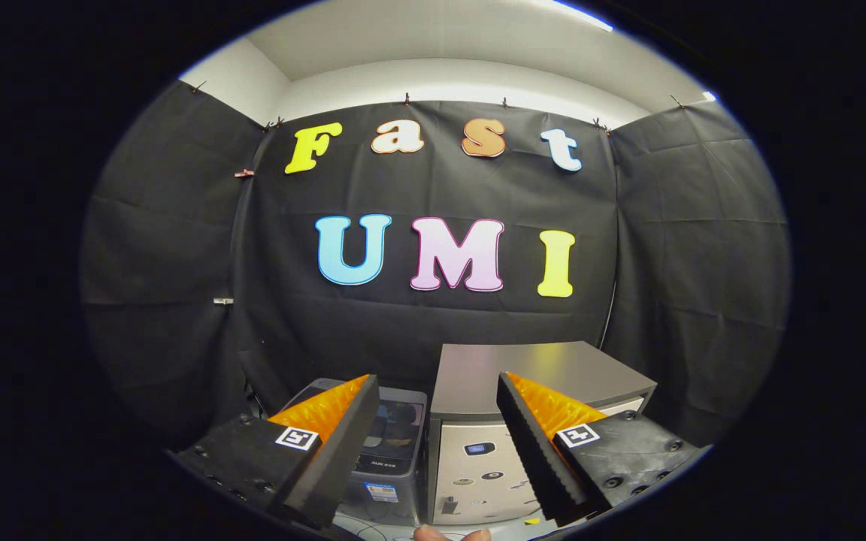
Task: Put the clothes into the washing machine and then close the washing machine lid.
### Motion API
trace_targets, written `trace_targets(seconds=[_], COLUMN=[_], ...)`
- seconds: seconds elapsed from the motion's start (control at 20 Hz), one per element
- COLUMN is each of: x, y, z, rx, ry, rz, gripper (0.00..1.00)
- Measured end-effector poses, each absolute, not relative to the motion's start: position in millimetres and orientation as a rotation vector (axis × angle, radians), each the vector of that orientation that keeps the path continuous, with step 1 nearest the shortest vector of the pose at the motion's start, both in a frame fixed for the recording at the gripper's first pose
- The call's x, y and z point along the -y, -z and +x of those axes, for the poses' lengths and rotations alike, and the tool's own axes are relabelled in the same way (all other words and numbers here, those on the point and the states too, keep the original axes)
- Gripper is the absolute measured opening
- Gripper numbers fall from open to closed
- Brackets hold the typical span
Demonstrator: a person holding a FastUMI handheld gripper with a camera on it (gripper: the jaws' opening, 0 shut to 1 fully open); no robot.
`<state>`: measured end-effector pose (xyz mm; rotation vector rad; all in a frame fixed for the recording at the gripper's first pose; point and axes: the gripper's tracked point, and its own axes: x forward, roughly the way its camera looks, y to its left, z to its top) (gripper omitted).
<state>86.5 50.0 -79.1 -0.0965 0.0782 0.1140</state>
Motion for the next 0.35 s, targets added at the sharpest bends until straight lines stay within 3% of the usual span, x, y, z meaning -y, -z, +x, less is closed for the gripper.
trace_targets(seconds=[0.35], x=[-51.4], y=[78.9], z=[89.4], rx=[-0.077], ry=[-0.123], rz=[-0.099], gripper=[0.99])
